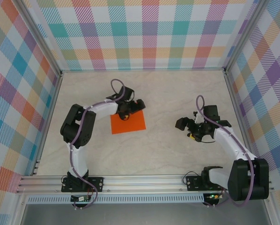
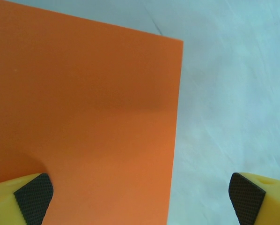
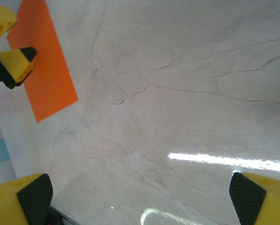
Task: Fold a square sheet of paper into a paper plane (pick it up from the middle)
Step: Move the square sheet of paper to the center of the table.
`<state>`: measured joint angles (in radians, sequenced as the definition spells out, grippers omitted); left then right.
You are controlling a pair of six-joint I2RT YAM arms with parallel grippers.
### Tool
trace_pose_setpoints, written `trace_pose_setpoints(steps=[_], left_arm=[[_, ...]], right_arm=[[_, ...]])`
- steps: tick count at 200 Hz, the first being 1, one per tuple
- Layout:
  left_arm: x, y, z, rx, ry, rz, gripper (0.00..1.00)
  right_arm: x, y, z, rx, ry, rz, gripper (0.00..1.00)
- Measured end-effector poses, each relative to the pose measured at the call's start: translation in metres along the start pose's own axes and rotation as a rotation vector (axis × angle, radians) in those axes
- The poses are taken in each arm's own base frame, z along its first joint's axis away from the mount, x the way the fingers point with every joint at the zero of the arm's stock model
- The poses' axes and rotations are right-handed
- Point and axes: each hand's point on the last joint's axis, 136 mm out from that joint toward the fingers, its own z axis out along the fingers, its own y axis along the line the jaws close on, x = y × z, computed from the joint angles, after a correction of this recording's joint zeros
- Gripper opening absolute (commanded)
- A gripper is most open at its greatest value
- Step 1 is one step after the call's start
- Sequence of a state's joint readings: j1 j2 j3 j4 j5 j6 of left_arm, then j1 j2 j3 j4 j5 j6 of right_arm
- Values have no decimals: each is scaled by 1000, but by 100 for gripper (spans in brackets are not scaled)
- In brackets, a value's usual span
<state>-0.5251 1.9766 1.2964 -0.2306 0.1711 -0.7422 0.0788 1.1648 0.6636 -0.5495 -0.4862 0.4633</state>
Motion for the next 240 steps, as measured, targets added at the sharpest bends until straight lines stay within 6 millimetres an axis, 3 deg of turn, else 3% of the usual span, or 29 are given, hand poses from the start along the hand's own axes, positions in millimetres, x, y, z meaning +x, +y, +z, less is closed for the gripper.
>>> trace_pose_setpoints(steps=[31,52,72,90,110,128,154,188,220,240], left_arm=[[51,-33,1,43,57,14,100],[57,-38,-16,39,49,15,100],[35,-38,-57,25,-45,17,100],[9,-34,-114,49,-185,14,100],[-5,-8,-172,68,-331,-14,100],[1,26,-199,50,-406,-41,100],[21,67,-203,-5,-422,-56,100],[41,91,-198,-29,-398,-45,100],[48,96,-197,-20,-392,-37,100],[53,99,-196,-14,-384,-33,100]], right_arm=[[14,11,9,-5,60,-41,99],[20,25,17,-8,96,-64,97],[24,42,28,-6,113,-82,96],[30,58,44,5,132,-103,90],[33,78,66,13,158,-112,85],[37,96,89,32,180,-121,84],[43,123,121,53,207,-145,78],[42,154,163,81,229,-177,77],[40,149,193,155,255,-179,74],[40,140,196,190,270,-194,74]])
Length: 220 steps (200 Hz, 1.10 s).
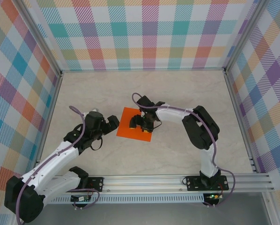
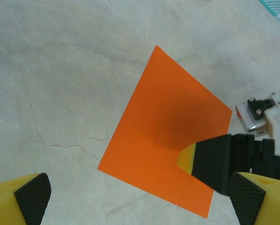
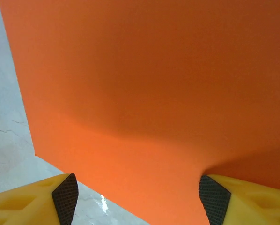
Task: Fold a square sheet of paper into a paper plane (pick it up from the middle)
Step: Move the square sheet of paper to the center of the table.
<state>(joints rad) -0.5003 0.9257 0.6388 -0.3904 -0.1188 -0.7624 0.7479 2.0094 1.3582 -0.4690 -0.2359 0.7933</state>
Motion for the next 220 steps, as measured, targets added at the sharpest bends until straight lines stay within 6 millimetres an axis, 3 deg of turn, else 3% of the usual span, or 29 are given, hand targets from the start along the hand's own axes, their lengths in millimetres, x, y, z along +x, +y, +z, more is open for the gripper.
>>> trace_pose_setpoints(steps=[34,65,108,132,152,195,220], left_arm=[[12,5,2,24,25,16,100],[18,7,1,51,28,23,100],[19,1,-2,102,24,18,100],[25,0,3,105,56,17,100],[32,-5,12,121,100,14,100],[59,-12,38,110,262,6,100],[67,-28,41,147,294,26,100]], right_arm=[[9,-18,-5,50,-7,-66,74],[33,-61,-26,87,13,-107,75],[42,-101,-48,113,23,-140,76],[43,-109,-54,134,34,-149,78],[38,-104,-58,127,23,-142,77],[1,-84,-64,138,-71,-65,76],[-15,-90,-52,195,-84,-13,76]])
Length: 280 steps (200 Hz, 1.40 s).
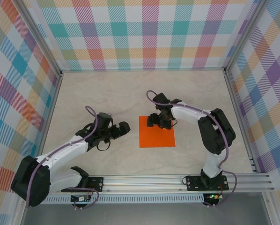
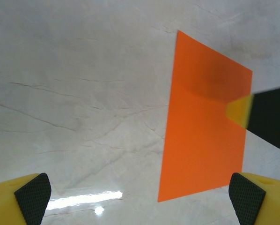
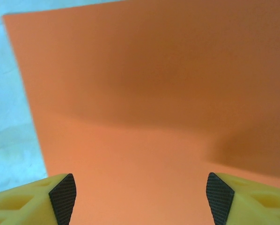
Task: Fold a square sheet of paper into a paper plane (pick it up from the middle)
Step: Move the square sheet of paper to the center of the table.
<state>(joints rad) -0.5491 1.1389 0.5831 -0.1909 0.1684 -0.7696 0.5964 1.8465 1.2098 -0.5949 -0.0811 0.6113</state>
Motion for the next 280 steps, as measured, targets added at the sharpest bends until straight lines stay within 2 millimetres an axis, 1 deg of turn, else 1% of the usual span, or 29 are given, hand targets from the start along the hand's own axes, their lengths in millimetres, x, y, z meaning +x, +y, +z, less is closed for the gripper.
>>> trace_pose_setpoints(steps=[19,46,73,104,112,113,115,119,129,143,161,173,184,199,211,240,251,265,280], left_arm=[[0,-12,2,32,3,19,100],[-1,-19,6,46,1,26,100],[4,-20,11,44,18,36,100],[7,-20,17,33,33,36,100],[6,-22,18,33,33,33,100],[6,-22,18,33,33,33,100],[5,-22,18,33,33,33,100],[5,-23,18,33,33,31,100],[3,-26,19,36,31,28,100],[0,-29,20,36,29,24,100],[-1,-31,23,33,32,24,100],[0,-30,26,27,39,24,100],[2,-27,29,17,46,20,100],[3,-25,33,9,54,18,100],[3,-25,35,6,55,18,100],[-1,-30,35,12,50,20,100],[-2,-32,35,17,47,20,100],[-3,-33,35,20,45,21,100],[-3,-33,35,19,45,21,100]], right_arm=[[2,-8,12,42,25,22,76],[1,-8,11,42,23,41,76],[2,-7,10,26,9,32,77],[4,-5,7,15,17,3,86],[6,-6,4,22,23,5,89],[6,-6,3,23,22,5,90],[7,-6,2,26,23,5,96],[7,-7,0,32,22,7,100],[7,-7,-7,47,9,-2,100],[1,-5,-21,55,-40,-17,100],[-3,3,-41,44,-105,-66,100],[-4,7,-50,45,-127,-83,100],[-6,8,-53,62,-129,-85,100],[-9,8,-50,90,-116,-82,100],[-9,6,-44,115,-100,-73,100],[-1,-11,-23,208,-34,-41,100],[1,-16,-17,238,-9,-30,98],[2,-17,-11,255,12,-20,95],[1,-15,-6,261,24,-14,94]])
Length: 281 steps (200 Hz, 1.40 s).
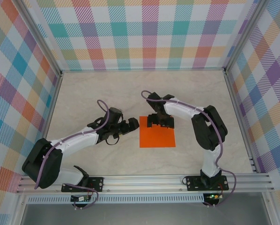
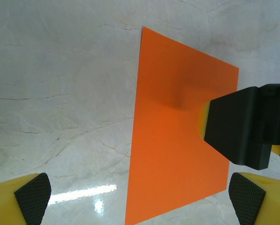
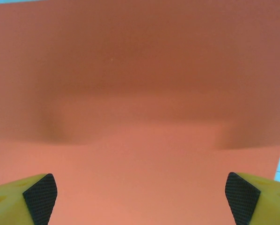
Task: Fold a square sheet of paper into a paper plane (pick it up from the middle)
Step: Move the square sheet of paper to the center of the table, then first fold in half a square sheet of paper at the center of the table.
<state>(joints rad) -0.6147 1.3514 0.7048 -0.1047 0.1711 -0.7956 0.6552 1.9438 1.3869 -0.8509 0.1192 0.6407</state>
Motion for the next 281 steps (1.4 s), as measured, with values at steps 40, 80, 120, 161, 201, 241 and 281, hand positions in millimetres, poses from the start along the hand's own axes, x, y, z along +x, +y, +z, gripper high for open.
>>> trace_pose_setpoints(steps=[40,80,120,161,201,241,281], left_arm=[[-1,1,0,-5,-6,0,100],[-1,1,0,-5,-6,-1,100],[-1,1,0,-6,-5,0,100],[-1,1,0,-7,-5,-1,100],[1,6,0,-27,2,-4,100],[1,6,0,-28,2,-4,100],[1,6,0,-29,2,-4,100]], right_arm=[[3,7,4,6,26,-7,94],[-1,17,6,6,27,-16,97],[4,13,18,34,60,-5,98],[6,14,22,26,72,3,98],[7,13,23,16,61,5,95],[7,12,23,18,57,7,91],[7,12,23,22,56,6,87]])
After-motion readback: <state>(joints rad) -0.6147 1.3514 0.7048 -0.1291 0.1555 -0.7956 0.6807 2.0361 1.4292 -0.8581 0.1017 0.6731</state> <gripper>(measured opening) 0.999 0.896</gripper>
